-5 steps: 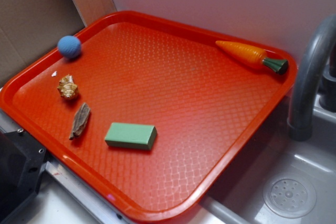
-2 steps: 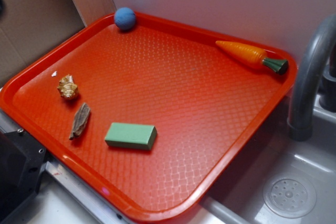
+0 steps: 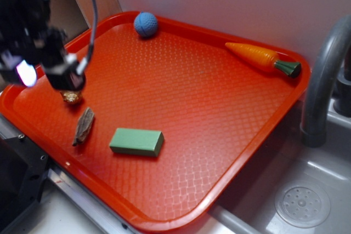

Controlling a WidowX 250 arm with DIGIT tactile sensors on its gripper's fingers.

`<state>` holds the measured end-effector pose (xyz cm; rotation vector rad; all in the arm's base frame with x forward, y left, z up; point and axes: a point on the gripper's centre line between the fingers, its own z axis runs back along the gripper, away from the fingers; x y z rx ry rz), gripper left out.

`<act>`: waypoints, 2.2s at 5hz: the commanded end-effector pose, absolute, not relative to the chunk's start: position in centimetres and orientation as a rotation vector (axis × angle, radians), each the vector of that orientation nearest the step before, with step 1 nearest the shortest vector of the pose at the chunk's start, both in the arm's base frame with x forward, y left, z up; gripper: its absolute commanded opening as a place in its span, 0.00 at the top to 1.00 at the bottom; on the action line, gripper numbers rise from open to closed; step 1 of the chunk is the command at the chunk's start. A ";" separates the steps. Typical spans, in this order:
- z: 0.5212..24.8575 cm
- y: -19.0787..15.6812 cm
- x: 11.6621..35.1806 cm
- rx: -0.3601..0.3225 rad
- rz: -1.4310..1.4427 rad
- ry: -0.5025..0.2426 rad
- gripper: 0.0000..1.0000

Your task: Grab the wood chip.

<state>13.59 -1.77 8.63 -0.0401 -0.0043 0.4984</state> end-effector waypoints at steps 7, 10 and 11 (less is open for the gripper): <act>1.1 -2.8 14.8 -0.075 0.311 0.020 1.00; 15.7 -1.3 18.7 -0.088 0.075 -0.249 1.00; 20.6 -2.0 19.6 -0.014 0.095 -0.215 1.00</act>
